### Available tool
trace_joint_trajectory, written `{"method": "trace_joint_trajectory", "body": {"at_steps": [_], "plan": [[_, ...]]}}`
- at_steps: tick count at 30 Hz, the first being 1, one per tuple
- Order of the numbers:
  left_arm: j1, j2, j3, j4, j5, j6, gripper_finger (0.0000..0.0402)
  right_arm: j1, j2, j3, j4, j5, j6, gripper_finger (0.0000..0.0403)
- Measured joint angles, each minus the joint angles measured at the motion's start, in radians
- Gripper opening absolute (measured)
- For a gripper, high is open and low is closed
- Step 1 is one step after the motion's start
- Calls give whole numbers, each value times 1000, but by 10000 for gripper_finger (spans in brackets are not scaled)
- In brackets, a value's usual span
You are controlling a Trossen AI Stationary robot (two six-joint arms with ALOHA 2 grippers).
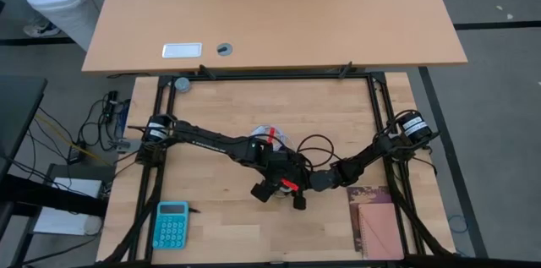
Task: Screw lightbulb
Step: Insert the white lightbulb into the lamp socket
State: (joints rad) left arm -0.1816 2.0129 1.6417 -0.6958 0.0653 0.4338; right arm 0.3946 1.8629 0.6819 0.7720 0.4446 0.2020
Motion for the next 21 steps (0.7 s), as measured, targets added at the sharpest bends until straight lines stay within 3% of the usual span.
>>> {"method": "trace_joint_trajectory", "body": {"at_steps": [13,21], "plan": [[-3,-4,2,-7,-12,-29,298,0,0,-1,-29,-2,15,210],[-10,-6,66,-90,-37,-91,302,-13,0,-1,-32,-3,16,210]]}}
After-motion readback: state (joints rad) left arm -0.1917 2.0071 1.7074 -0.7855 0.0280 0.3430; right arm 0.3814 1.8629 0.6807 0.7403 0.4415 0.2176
